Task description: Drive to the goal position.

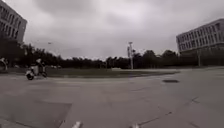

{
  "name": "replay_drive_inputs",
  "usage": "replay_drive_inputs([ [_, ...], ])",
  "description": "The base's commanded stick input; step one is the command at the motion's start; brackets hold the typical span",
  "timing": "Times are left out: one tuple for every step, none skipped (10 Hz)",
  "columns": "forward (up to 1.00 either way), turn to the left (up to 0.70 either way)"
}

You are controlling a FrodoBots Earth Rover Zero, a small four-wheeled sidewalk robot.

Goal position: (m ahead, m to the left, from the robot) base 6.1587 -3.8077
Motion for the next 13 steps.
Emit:
replay_drive_inputs([
  [0.00, -0.70],
  [0.00, -0.70],
  [0.00, -0.70],
  [0.00, -0.70],
  [0.00, -0.70],
  [0.00, -0.70],
  [0.00, -0.70],
  [0.00, -0.70],
  [0.00, -0.70],
  [0.00, -0.70],
  [0.00, -0.70],
  [0.00, -0.54],
  [0.00, -0.45],
])
